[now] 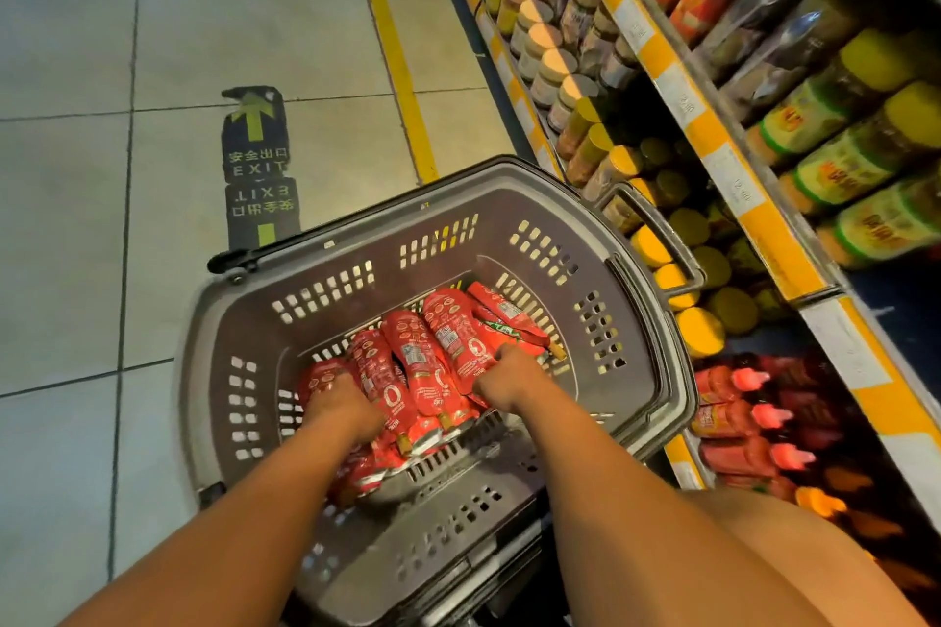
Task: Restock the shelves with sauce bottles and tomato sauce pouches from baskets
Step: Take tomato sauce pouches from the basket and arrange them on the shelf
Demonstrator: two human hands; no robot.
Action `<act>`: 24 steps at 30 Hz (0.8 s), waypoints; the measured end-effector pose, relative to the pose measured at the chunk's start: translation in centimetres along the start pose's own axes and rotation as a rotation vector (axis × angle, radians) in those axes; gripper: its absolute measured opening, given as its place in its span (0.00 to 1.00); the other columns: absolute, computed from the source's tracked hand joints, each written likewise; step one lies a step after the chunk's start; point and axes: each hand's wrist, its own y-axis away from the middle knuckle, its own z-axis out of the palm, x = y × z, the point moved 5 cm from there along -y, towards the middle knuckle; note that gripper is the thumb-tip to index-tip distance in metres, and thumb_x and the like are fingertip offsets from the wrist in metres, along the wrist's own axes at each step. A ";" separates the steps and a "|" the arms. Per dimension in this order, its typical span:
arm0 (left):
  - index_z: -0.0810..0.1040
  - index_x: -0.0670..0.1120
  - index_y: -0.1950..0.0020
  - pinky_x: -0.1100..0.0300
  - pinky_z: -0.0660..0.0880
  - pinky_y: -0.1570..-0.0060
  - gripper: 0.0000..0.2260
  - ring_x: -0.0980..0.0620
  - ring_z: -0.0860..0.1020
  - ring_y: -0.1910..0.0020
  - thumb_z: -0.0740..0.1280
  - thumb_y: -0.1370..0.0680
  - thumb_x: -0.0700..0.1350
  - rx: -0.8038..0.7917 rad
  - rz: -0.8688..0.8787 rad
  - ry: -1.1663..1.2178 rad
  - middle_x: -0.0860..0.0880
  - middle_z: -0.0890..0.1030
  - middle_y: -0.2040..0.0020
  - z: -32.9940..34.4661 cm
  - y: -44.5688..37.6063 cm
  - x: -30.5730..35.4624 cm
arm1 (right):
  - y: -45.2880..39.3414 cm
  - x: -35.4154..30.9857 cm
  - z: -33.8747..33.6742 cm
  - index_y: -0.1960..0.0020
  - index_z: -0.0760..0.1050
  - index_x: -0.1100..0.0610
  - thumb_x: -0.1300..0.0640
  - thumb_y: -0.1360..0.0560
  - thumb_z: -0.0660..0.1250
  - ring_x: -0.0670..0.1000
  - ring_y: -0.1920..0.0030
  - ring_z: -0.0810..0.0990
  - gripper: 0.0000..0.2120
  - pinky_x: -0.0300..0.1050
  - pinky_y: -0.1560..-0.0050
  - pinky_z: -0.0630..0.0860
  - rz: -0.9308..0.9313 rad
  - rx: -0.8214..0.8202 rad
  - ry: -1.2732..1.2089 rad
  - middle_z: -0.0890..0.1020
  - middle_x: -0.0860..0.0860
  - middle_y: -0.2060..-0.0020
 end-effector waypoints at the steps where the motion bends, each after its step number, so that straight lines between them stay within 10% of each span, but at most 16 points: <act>1: 0.63 0.44 0.24 0.47 0.74 0.32 0.34 0.37 0.75 0.31 0.74 0.24 0.51 -0.023 -0.022 -0.013 0.39 0.75 0.29 0.4 -0.3 -0.3 | -0.2 0.1 -0.1 0.44 0.76 0.57 0.58 0.23 0.70 0.58 0.49 0.82 0.09 0.46 0.52 0.76 0.002 -0.005 0.002 0.79 0.55 0.52; 4: 0.60 0.47 0.24 0.45 0.75 0.33 0.40 0.38 0.76 0.33 0.79 0.28 0.52 -0.071 -0.066 -0.007 0.40 0.76 0.31 1.4 -0.4 -1.3 | -0.9 0.6 0.0 0.61 0.66 0.50 0.58 0.21 0.68 0.53 0.57 0.73 0.14 0.41 0.62 0.69 0.005 -0.040 0.045 0.73 0.50 0.59; 10: 0.49 0.55 0.19 0.43 0.77 0.35 0.52 0.37 0.75 0.32 0.78 0.34 0.60 -0.023 -0.107 -0.166 0.39 0.75 0.31 3.1 -0.4 -2.3 | -1.3 0.2 0.1 0.58 0.70 0.54 0.60 0.21 0.70 0.55 0.51 0.75 0.10 0.44 0.53 0.69 -0.015 -0.092 0.018 0.77 0.56 0.49; 16: 0.34 0.62 0.19 0.40 0.75 0.33 0.63 0.35 0.72 0.30 0.78 0.37 0.66 -0.013 -0.157 -0.132 0.37 0.69 0.28 3.0 -0.3 -1.7 | 0.0 -0.7 4.5 0.33 0.74 0.62 0.58 0.24 0.74 0.57 0.42 0.79 0.22 0.49 0.42 0.78 -0.025 -0.278 0.089 0.80 0.58 0.38; 24: 0.52 0.58 0.18 0.42 0.73 0.33 0.52 0.33 0.72 0.31 0.83 0.32 0.54 -0.017 -0.168 0.088 0.37 0.61 0.27 1.7 0.4 -0.7 | 0.3 -1.5 6.7 0.35 0.73 0.60 0.57 0.23 0.73 0.59 0.40 0.79 0.20 0.55 0.35 0.78 0.024 -0.396 0.019 0.78 0.56 0.44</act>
